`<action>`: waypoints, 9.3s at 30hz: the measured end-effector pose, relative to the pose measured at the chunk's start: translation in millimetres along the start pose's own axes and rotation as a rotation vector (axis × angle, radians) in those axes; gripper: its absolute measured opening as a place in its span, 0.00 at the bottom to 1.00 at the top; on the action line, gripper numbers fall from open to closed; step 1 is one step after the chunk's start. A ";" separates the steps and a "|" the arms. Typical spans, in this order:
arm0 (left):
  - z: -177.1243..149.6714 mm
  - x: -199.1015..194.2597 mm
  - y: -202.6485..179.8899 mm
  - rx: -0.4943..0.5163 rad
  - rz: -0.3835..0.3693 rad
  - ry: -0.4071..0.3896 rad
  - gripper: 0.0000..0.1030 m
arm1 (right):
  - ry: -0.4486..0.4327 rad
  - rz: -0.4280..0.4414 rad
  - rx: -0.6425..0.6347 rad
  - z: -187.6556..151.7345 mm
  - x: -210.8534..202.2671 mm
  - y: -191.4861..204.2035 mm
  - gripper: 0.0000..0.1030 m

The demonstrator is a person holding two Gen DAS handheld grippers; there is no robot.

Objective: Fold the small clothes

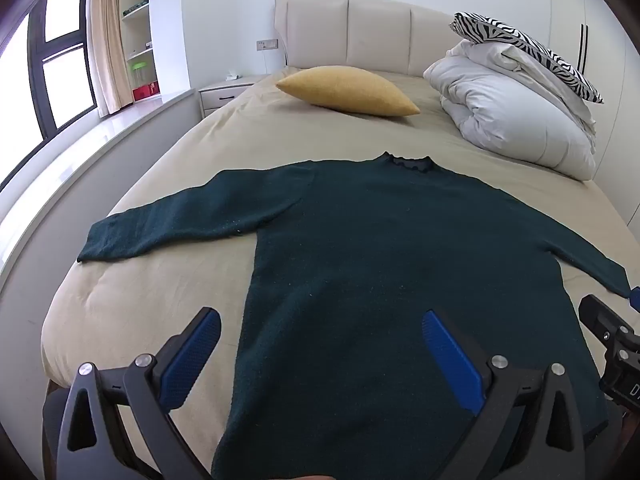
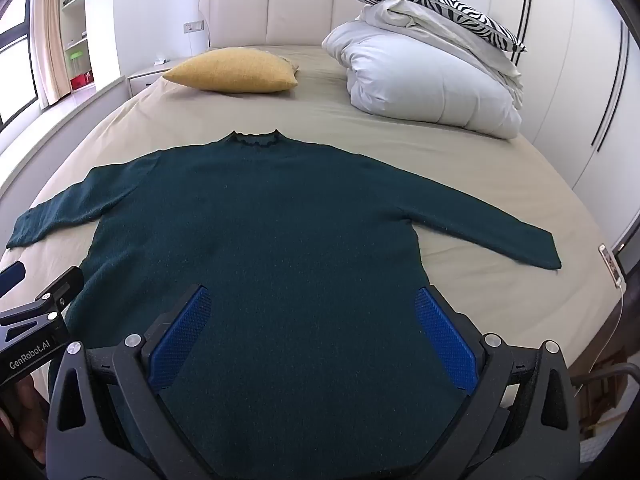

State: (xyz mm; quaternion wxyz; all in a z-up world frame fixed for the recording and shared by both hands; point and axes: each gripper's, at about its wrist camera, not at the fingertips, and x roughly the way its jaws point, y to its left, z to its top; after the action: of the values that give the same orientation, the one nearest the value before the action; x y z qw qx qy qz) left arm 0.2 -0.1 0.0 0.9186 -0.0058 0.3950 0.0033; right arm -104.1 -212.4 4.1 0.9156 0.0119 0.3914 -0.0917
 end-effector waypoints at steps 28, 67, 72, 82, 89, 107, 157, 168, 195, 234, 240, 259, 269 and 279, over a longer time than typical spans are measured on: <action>-0.2 1.2 -0.7 -0.002 -0.004 0.000 1.00 | 0.003 -0.004 -0.006 -0.5 2.3 1.9 1.00; -1.7 2.1 -2.6 -0.001 -0.004 0.002 1.00 | 0.028 0.006 0.005 -6.7 11.4 1.9 1.00; -1.7 2.2 -2.7 -0.001 -0.004 0.003 1.00 | 0.029 0.007 0.006 -7.8 12.1 0.8 1.00; -1.5 2.3 -2.8 -0.001 -0.003 0.004 1.00 | 0.030 0.006 0.006 -7.8 12.2 1.3 1.00; -1.5 2.4 -3.1 -0.002 -0.004 0.004 1.00 | 0.032 0.007 0.006 -9.2 12.9 1.3 1.00; -14.5 6.8 -5.0 -0.008 -0.019 0.008 1.00 | 0.041 0.016 0.023 -9.7 17.2 -1.7 1.00; 64.5 155.9 -42.1 -0.221 -0.516 0.278 0.85 | -0.096 0.180 0.704 90.7 204.0 -387.6 0.07; 96.1 180.6 -43.9 -0.303 -0.666 0.281 0.74 | 0.066 0.480 0.317 145.6 278.3 -120.8 0.10; 107.8 234.4 -140.6 -0.134 -0.589 0.374 0.11 | 0.068 0.582 0.640 10.8 244.8 -184.7 0.58; 95.7 237.9 -66.6 -0.084 -0.425 0.226 0.11 | 0.216 0.323 0.442 121.8 365.6 -255.4 0.06; 98.8 238.9 -55.5 -0.110 -0.462 0.226 0.12 | 0.190 0.412 0.551 102.7 333.3 -273.8 0.42; 100.8 247.8 -53.4 -0.090 -0.412 0.185 0.12 | 0.208 0.340 0.393 59.4 306.1 -238.7 0.07; 96.3 247.5 -51.1 -0.091 -0.409 0.177 0.14 | 0.093 0.344 0.400 80.4 259.1 -236.1 0.18; 96.4 247.0 -44.9 -0.118 -0.434 0.169 0.14 | 0.184 0.331 0.367 67.2 283.4 -220.3 0.18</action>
State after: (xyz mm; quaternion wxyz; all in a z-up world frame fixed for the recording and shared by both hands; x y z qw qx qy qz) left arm 240.5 -43.3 -112.7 0.8595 -0.1446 0.4593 -0.1714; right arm 96.7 -480.2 -142.0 0.8610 0.2502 0.4427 -0.0086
